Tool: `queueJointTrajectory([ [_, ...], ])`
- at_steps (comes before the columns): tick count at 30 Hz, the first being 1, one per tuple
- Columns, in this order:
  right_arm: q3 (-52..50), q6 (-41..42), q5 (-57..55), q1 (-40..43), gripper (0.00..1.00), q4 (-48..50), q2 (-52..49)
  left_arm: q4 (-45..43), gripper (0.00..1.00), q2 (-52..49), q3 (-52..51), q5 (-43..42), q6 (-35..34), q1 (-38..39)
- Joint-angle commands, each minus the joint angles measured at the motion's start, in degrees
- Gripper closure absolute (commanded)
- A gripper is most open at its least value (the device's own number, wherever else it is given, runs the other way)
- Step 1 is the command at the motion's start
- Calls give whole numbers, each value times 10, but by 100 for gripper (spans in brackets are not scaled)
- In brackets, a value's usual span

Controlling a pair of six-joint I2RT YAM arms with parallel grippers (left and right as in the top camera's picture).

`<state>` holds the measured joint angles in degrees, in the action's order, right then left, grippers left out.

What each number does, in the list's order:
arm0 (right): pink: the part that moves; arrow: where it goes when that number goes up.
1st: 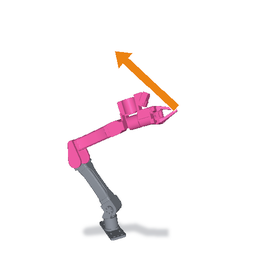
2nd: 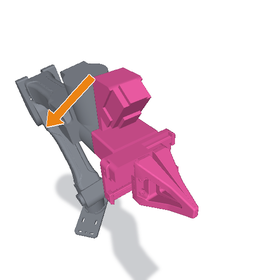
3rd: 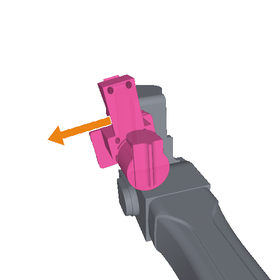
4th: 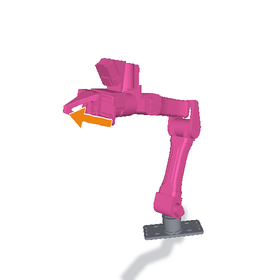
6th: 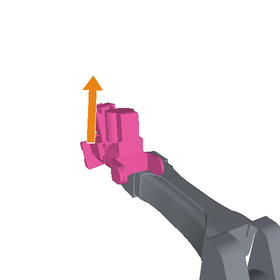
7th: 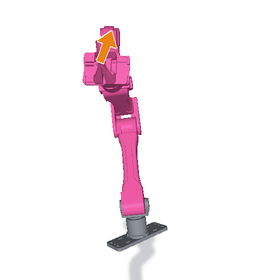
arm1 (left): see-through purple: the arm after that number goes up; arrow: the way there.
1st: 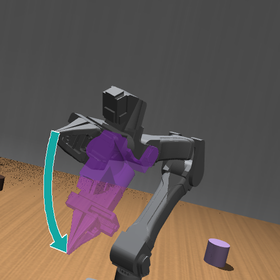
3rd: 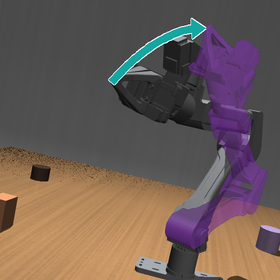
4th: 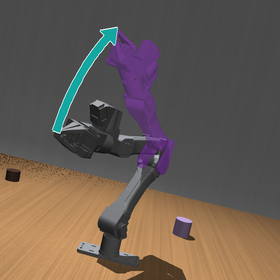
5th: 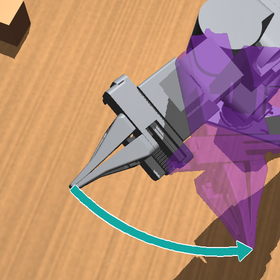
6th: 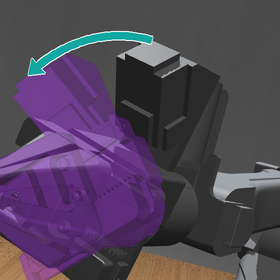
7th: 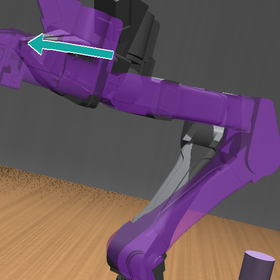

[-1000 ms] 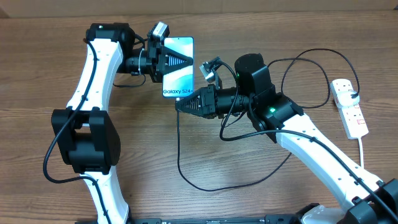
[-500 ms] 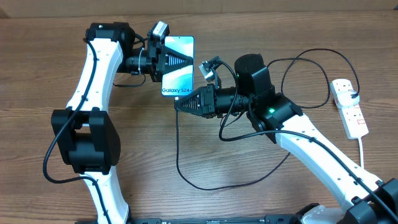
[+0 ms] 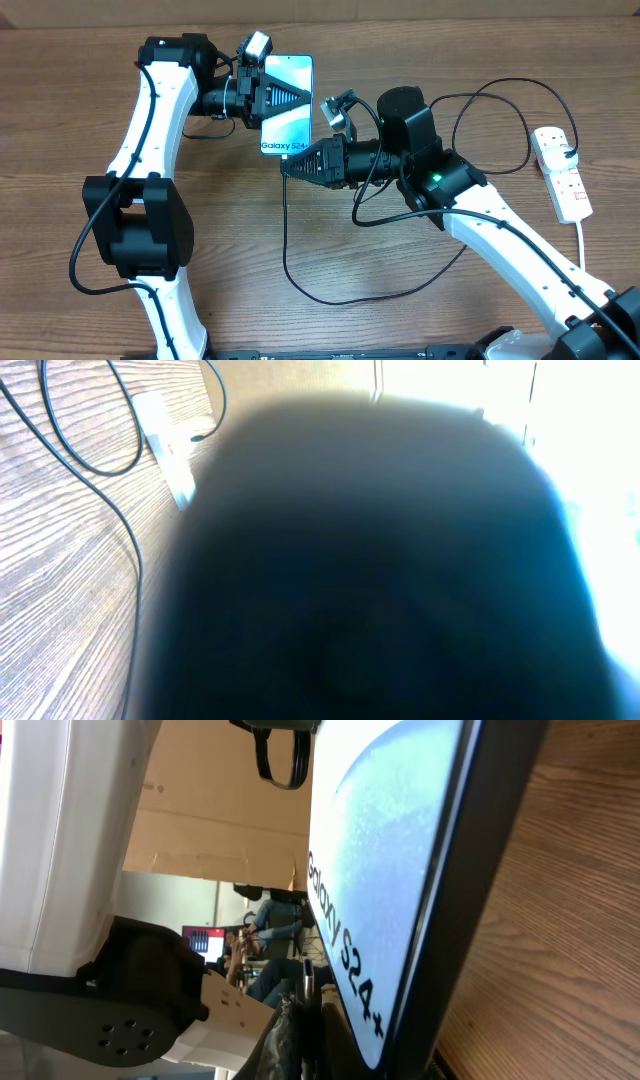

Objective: Plug charger to phone and switch on socket

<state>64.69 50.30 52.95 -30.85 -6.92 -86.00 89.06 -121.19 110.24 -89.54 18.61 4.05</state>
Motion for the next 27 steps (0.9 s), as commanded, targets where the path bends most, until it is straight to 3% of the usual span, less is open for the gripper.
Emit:
queueJointTrajectory([
  [1,12,-8,-83,13,96,12,1,9,96,20,6,-10,-3,31],
  [12,12,-39,-5,13,96,2,1,9,96,20,6,-10,-80,32],
  [27,12,-51,-19,13,96,19,1,6,96,20,6,-5,-57,31],
])
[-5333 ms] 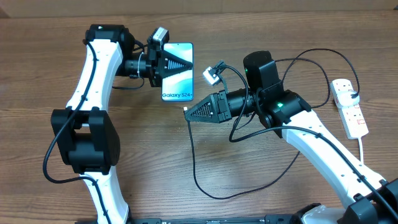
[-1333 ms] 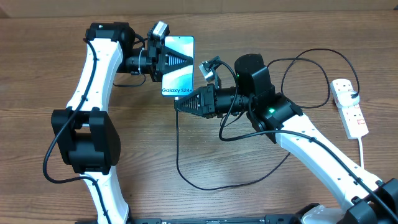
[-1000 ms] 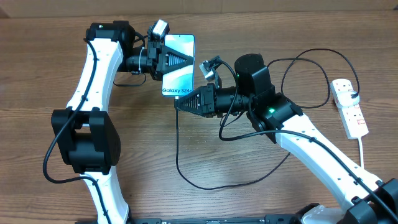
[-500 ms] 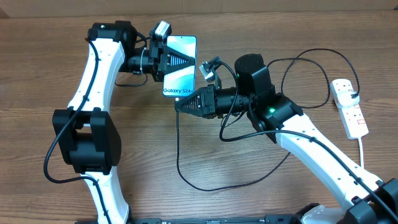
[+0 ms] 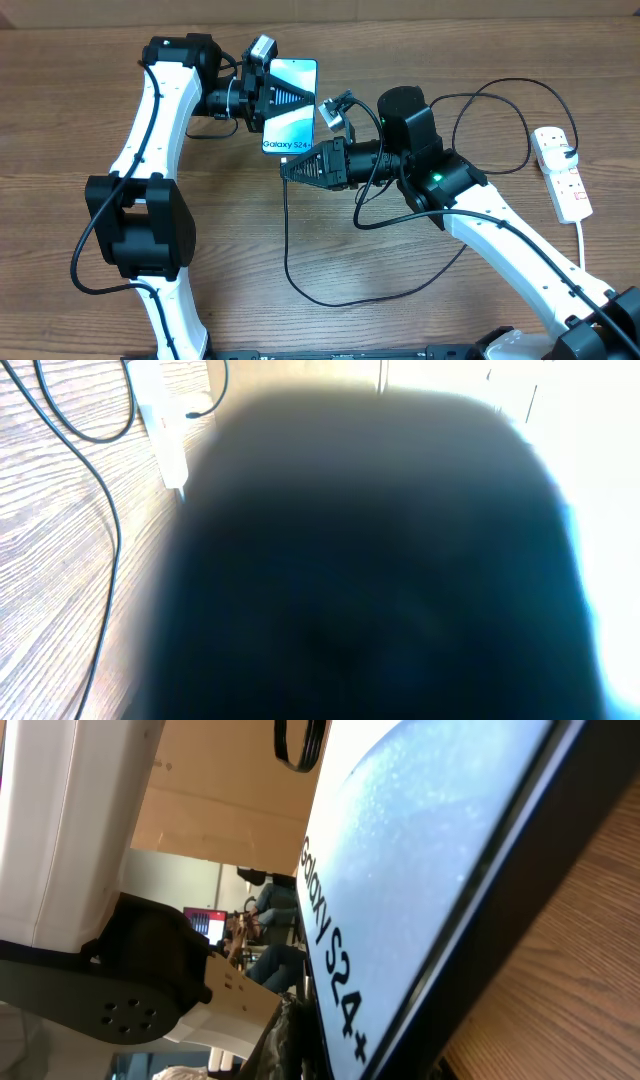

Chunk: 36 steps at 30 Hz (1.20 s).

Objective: Plug charger to phone and switch on socket

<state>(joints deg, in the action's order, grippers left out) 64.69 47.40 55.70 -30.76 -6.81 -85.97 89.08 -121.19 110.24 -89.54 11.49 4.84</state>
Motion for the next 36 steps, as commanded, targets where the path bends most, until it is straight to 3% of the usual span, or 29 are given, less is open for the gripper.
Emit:
queueJointTrajectory([
  [1,12,-38,-41,12,96,18,1,3,96,20,6,-5,14,24],
  [4,12,-120,-13,12,96,14,1,-3,96,20,6,-5,24,24],
  [7,11,-148,-28,13,96,-3,1,-5,96,20,6,-7,33,24],
  [23,9,-112,-94,13,96,-19,1,-7,96,20,6,-10,14,23],
  [29,9,-109,-47,12,96,11,1,-24,96,20,6,-10,14,23],
  [36,9,-58,-71,13,96,17,1,-24,96,20,6,-10,18,23],
])
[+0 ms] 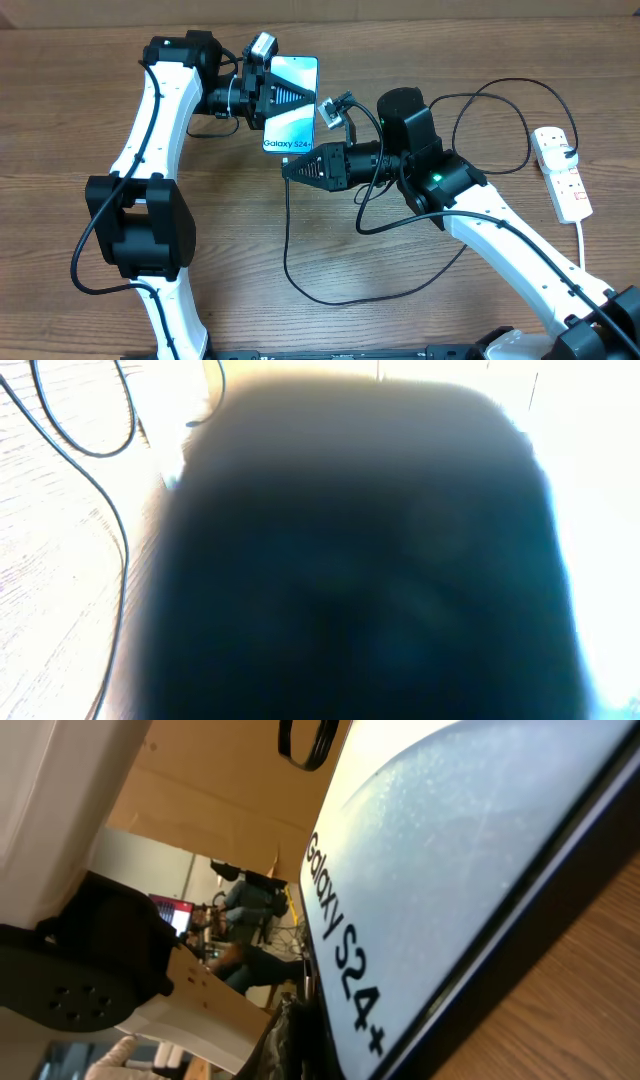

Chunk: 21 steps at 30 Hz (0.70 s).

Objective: Plug charger to phone and switch on socket

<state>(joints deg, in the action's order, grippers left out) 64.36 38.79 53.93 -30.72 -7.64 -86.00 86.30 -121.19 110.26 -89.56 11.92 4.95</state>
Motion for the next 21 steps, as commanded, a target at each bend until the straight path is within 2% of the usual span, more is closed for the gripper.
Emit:
queueJointTrajectory([
  [1,13,36,-64,12,96,25,1,4,96,20,6,-10,14,22],
  [12,13,94,-98,12,96,26,1,4,96,20,6,-10,14,22],
  [21,13,110,-120,13,96,26,1,4,96,20,6,-10,-1,14],
])
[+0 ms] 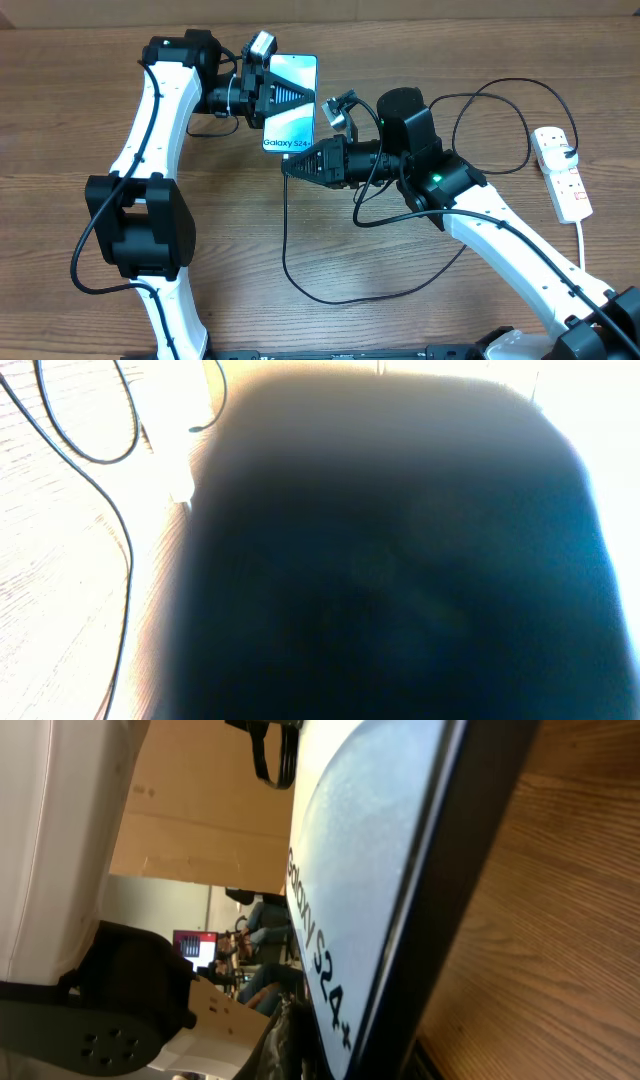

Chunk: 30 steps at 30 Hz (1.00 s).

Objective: Plug charger to phone and switch on socket

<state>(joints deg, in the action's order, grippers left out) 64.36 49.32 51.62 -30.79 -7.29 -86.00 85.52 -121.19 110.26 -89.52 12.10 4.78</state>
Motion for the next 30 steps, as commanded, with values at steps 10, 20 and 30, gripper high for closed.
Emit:
queueJointTrajectory([
  [10,13,4,-100,28,96,23,1,31,96,20,6,-11,-1,14],
  [20,13,29,-107,28,96,39,1,31,96,20,6,-11,14,16],
  [30,13,43,-107,28,96,57,1,31,96,20,6,-10,19,30],
])
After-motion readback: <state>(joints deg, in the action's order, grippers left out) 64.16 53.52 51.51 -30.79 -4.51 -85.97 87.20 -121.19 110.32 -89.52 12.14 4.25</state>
